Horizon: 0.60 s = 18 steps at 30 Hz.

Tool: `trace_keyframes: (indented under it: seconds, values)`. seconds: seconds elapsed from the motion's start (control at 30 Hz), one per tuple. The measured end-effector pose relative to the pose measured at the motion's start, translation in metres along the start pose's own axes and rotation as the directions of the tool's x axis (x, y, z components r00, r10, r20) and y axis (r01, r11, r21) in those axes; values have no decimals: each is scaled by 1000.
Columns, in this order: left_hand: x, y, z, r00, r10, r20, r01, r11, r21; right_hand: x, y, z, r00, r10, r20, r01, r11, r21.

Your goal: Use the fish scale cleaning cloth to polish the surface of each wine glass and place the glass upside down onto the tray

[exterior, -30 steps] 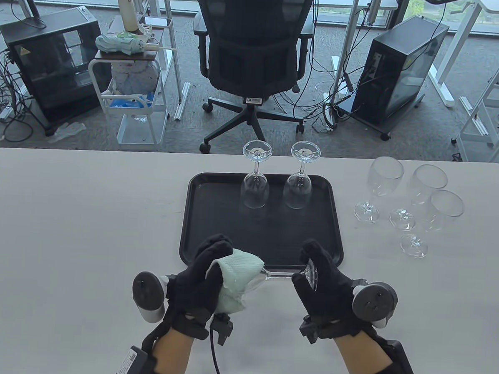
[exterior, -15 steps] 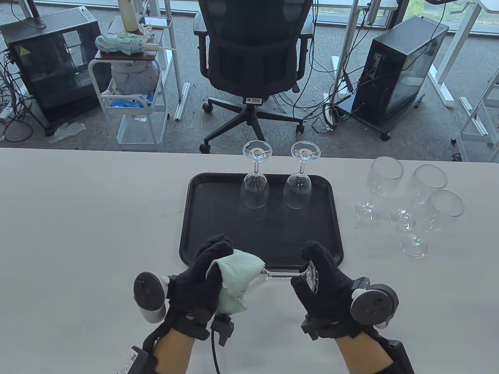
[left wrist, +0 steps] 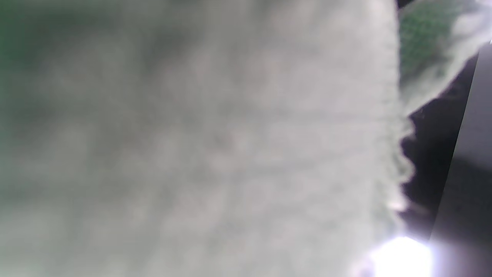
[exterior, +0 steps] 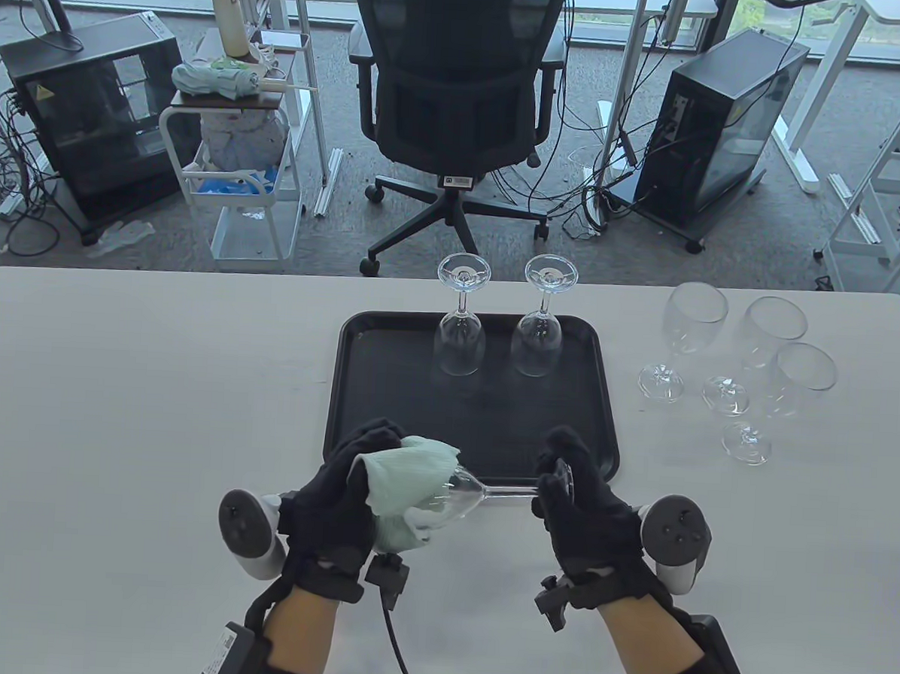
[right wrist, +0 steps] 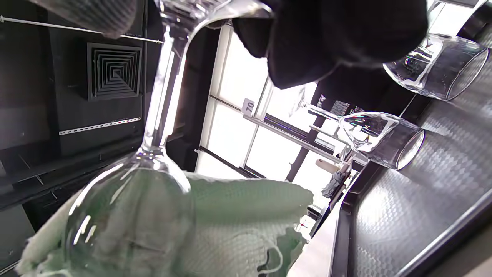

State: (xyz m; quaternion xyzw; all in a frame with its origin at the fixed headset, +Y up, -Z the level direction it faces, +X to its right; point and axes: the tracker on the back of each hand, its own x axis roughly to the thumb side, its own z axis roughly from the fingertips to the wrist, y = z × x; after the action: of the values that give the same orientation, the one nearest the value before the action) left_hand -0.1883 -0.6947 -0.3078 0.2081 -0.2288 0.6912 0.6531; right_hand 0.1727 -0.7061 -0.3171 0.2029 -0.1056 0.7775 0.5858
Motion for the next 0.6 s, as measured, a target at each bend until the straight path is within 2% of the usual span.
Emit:
trace_keyframes:
  seconds: [0.2, 0.37, 0.47, 0.6]
  values:
    - [5, 59, 0, 1000, -8, -3, 9, 985, 172, -4, -2, -1, 1000, 30, 3, -30, 999, -15]
    - [5, 104, 8, 999, -22, -28, 28, 963, 269, -6, -4, -1, 999, 35, -6, -35, 999, -25]
    - [5, 113, 10, 1000, -7, -30, 16, 954, 301, -9, -5, -1, 1000, 26, -13, -26, 999, -29]
    - [5, 112, 10, 1000, -5, -31, 14, 954, 298, -8, -7, 0, 999, 35, -11, -36, 998, -55]
